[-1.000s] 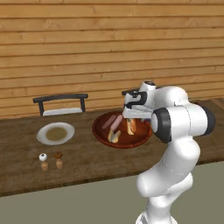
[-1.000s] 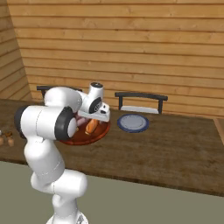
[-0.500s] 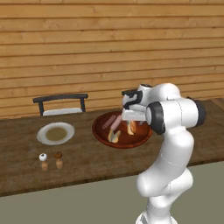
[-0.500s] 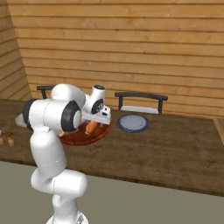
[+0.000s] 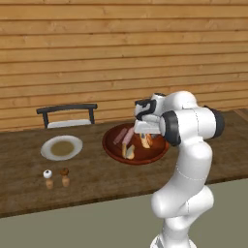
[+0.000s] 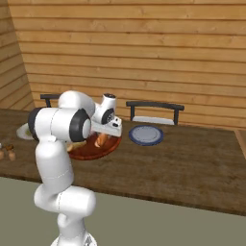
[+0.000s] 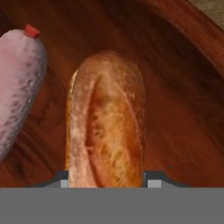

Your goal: Place one bun and one sausage from the bowl on each plate.

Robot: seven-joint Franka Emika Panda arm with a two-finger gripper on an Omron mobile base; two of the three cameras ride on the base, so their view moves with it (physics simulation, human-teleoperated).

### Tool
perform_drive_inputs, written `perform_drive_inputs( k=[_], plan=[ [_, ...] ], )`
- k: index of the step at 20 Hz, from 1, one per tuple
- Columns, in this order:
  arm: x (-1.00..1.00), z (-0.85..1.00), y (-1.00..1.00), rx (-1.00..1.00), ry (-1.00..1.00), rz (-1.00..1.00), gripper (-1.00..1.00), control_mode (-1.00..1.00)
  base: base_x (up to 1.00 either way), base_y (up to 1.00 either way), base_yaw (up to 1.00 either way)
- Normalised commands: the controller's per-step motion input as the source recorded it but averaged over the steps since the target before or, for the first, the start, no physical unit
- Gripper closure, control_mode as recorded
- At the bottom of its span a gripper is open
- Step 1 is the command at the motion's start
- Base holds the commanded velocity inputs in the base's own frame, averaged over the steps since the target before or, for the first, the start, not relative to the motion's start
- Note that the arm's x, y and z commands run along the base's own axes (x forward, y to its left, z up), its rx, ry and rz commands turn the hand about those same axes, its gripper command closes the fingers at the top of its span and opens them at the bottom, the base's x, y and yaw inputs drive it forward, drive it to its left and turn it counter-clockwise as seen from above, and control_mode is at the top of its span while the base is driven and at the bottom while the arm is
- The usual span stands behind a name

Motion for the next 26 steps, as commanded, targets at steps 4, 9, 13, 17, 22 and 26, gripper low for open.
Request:
perform_drive_inputs(
  k=[4,9,13,17,22,26],
  plan=[
    [-0.05,0.58,-0.42,0.01,0.0,-0.02,1.0,-1.0,0.0,0.0,0.0],
    [0.0,0.5,-0.79,0.01,0.04,-0.01,1.0,-1.0,0.0,0.0,0.0],
    [0.2,0.05,-0.75,0.0,0.12,-0.07,1.0,-1.0,0.0,0.0,0.0],
    [0.4,0.0,-0.63,0.0,0.1,-0.01,1.0,-1.0,0.0,0.0,0.0],
    [0.56,0.01,-0.54,0.0,0.12,0.0,1.0,-1.0,0.0,0.0,0.0],
    [0.59,0.0,-0.48,0.0,0.11,0.0,1.0,-1.0,0.0,0.0,0.0]
  ],
)
